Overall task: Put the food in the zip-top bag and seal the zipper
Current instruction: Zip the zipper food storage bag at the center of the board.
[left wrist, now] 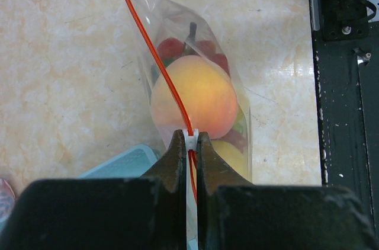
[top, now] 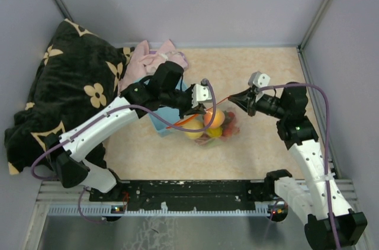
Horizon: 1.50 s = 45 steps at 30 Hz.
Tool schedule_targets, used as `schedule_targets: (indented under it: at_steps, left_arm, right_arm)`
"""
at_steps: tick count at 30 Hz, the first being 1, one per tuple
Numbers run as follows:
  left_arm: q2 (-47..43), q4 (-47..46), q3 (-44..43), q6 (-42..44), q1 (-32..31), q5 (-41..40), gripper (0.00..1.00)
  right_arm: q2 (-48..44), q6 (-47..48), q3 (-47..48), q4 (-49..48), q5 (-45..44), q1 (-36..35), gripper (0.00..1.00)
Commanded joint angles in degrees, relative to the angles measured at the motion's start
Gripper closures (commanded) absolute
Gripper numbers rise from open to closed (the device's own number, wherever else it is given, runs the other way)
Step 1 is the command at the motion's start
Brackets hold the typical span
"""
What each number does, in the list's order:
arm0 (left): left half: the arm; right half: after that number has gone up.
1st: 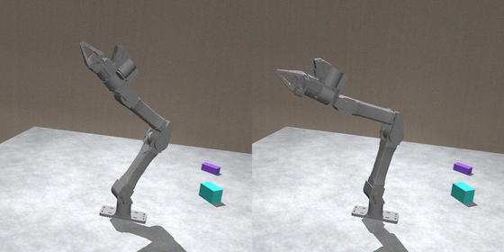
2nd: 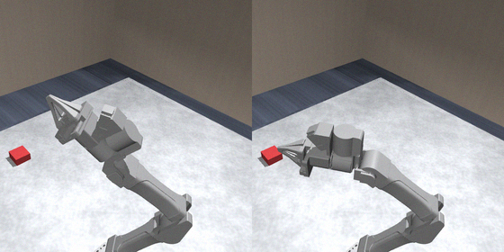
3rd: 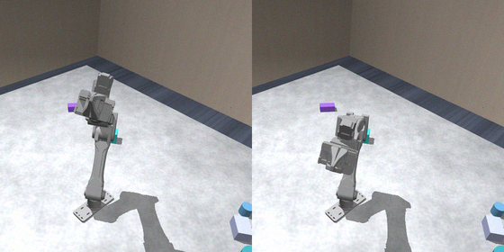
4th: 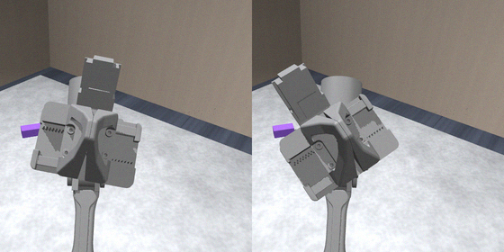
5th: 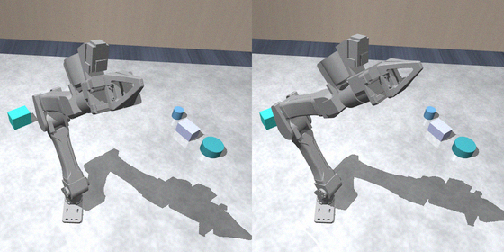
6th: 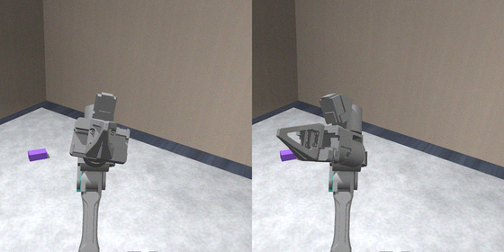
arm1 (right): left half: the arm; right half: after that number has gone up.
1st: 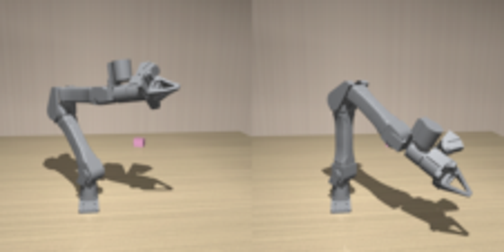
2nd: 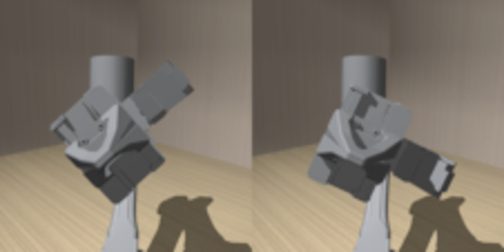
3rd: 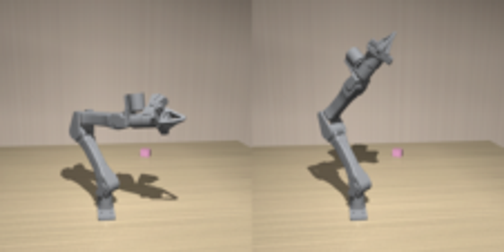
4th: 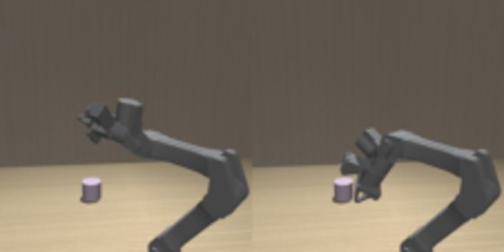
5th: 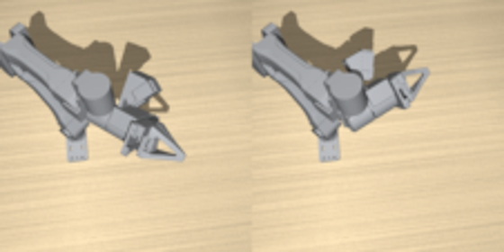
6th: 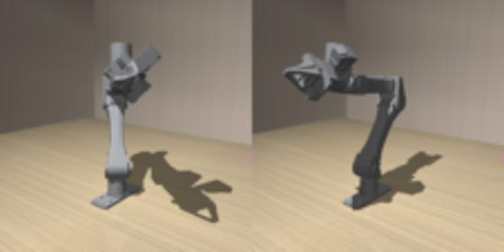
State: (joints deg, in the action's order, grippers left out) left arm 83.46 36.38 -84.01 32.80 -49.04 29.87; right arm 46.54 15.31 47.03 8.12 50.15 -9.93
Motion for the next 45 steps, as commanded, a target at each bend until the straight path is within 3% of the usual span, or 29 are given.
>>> schedule_targets:
  at_steps: [1, 31, 45]
  left_arm:
    - [-3.3, 3.2, 2.0, -1.2, 0.2, -0.7, 1.00]
    - [-12.3, -1.2, 17.0, -8.6, 0.5, -1.0, 1.00]
    - [-7.2, -10.6, 18.3, -19.7, 0.4, 15.3, 1.00]
  right_arm:
    - [-1.9, -1.2, 0.1, -5.8, -9.2, 1.4, 1.00]
    - [0.0, -3.2, 3.9, -5.4, -39.1, 4.0, 1.00]
    - [-0.3, -2.6, 8.3, 1.0, -48.1, 5.1, 1.00]
